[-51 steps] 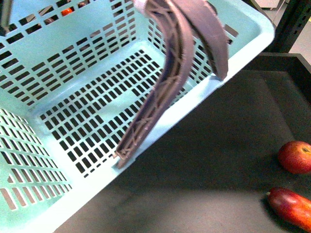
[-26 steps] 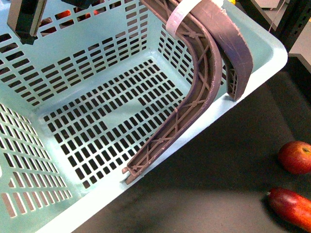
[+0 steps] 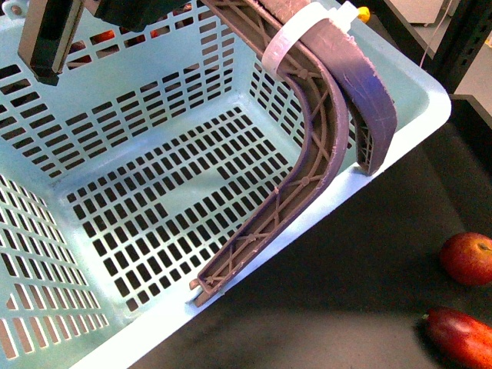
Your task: Pick apple with right arm and hold basket with left
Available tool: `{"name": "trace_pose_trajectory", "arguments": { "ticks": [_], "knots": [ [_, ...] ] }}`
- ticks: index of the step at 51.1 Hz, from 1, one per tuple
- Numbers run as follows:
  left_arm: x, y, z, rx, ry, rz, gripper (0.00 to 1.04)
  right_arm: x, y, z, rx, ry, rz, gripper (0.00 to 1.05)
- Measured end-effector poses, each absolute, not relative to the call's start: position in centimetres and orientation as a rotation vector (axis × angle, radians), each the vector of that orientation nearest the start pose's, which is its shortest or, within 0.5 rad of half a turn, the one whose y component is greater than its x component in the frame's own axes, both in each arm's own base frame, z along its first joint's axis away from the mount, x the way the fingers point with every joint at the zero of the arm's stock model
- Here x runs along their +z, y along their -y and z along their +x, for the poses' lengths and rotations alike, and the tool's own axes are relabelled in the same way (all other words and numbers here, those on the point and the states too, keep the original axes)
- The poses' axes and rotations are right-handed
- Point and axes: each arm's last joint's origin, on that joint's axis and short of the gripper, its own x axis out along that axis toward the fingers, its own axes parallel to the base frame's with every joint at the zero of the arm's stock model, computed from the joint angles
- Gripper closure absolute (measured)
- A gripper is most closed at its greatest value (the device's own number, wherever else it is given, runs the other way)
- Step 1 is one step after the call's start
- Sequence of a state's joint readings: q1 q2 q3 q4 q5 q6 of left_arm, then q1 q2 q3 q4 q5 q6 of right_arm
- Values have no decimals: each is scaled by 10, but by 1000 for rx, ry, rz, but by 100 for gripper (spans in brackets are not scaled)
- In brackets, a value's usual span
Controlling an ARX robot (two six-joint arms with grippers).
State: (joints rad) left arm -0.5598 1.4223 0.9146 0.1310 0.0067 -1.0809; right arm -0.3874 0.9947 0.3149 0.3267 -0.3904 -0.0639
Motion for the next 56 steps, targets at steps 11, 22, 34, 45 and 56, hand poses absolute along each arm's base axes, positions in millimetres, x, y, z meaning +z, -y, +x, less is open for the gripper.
{"name": "trace_pose_trajectory", "arguments": {
  "ticks": [11, 22, 34, 45, 56],
  "knots": [
    [262, 167, 266, -303, -626, -935, 88, 123, 101, 271, -31, -526, -37, 9],
    [262, 167, 266, -303, -626, -935, 88, 52, 109, 307, -33, -739, -11, 9],
    [262, 167, 266, -302, -626, -935, 88, 23, 98, 331, 2, -803, -32, 9],
    [262, 167, 266, -303, -627, -935, 88, -4, 94, 354, -13, -867, -56, 9],
    [262, 167, 266, -302, -626, -934, 88, -25, 96, 370, -41, -908, -54, 9]
  ]
}}
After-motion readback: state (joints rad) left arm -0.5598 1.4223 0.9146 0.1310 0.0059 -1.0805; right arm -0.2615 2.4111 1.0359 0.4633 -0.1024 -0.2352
